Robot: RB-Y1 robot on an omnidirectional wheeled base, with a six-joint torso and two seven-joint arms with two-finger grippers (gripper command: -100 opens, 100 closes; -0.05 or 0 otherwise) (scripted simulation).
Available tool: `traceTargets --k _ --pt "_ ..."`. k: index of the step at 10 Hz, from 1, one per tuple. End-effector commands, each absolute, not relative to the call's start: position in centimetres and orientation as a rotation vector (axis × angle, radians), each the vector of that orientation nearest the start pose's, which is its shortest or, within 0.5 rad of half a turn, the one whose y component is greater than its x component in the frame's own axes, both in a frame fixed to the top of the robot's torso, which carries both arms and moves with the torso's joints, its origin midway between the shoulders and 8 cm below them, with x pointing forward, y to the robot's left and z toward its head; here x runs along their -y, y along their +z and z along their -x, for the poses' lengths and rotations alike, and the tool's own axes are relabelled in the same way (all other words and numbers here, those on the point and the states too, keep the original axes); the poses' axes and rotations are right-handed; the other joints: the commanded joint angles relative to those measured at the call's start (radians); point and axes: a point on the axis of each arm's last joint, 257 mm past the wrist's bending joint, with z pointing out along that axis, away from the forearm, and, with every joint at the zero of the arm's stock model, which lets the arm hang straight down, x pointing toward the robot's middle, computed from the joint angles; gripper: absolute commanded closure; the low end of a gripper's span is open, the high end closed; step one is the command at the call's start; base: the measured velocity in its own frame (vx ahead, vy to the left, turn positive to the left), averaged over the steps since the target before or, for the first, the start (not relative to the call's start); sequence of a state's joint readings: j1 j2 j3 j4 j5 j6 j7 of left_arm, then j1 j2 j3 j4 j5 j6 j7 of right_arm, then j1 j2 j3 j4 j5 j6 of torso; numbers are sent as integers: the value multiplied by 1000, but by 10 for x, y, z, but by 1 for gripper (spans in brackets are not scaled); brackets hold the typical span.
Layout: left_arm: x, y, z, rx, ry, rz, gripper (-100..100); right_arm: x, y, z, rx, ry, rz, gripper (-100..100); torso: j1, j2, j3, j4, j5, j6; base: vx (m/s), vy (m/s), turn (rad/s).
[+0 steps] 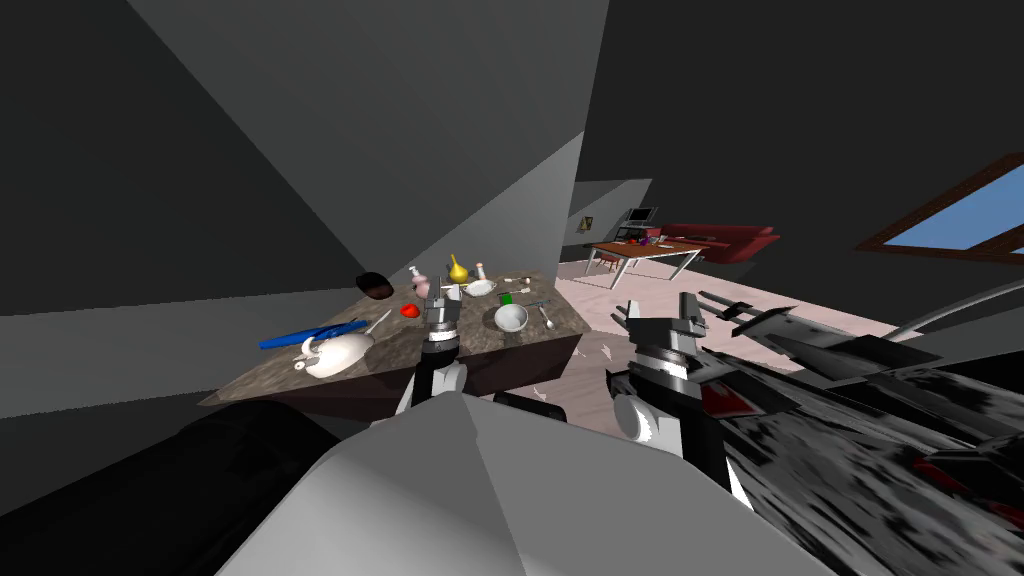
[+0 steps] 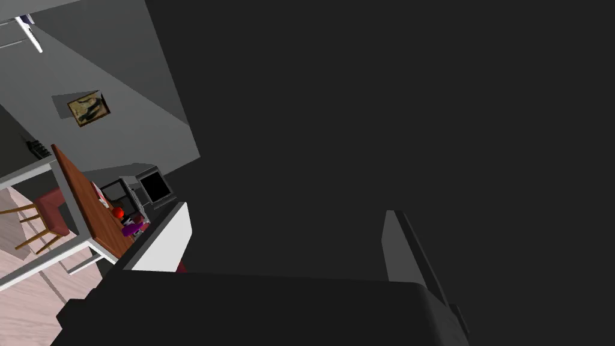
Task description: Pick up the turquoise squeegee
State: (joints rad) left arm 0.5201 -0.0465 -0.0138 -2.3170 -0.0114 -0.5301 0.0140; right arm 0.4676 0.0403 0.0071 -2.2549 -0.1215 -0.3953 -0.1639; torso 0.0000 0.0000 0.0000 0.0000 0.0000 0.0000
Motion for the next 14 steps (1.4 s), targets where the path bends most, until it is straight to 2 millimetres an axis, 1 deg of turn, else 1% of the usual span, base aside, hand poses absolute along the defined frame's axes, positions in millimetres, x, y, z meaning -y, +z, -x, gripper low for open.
traceTargets --k 1,4,5,7,8,10,11,12,13,14 --pt "-278 40 -330 -540 -1322 649 0 290 1 -369 -551 1519 -879 -100 0 0 0 0 0 0 -1 -32 31" --pt "-278 40 -330 -540 -1322 649 0 285 -6 -380 -647 1486 -808 -100 -7 0 0 0 -2 0 -2 -106 77" --pt "-278 40 -330 -540 -1322 649 0 285 -6 -380 -654 1485 -803 -100 -9 0 0 0 -2 0 5 -93 28" --pt "-278 40 -330 -540 -1322 649 0 283 -14 -391 -725 1448 -747 -100 -6 -1 -1 0 -1 0 3 -96 101" --pt "-278 40 -330 -540 -1322 649 0 282 -14 -391 -733 1447 -741 -100 -8 0 0 0 -2 0 -8 -104 48" --pt "-278 40 -330 -540 -1322 649 0 281 -22 -404 -805 1401 -674 -100 -7 0 0 0 -2 0 -5 -125 122" --pt "-278 40 -330 -540 -1322 649 0 281 -24 -405 -816 1397 -672 -100 -10 0 0 0 -2 0 -12 -116 69" --pt "-278 40 -330 -541 -1322 649 0 282 -30 -412 -859 1367 -634 -100 -8 0 0 0 -2 0 -3 -89 114" --pt "-278 40 -330 -540 -1322 649 0 280 -31 -418 -886 1343 -592 -100 -7 -1 0 0 -2 0 -26 -117 180" --pt "-278 40 -330 -540 -1322 649 0 282 -37 -420 -903 1334 -595 -100 -8 0 0 0 -2 0 -27 -97 106"
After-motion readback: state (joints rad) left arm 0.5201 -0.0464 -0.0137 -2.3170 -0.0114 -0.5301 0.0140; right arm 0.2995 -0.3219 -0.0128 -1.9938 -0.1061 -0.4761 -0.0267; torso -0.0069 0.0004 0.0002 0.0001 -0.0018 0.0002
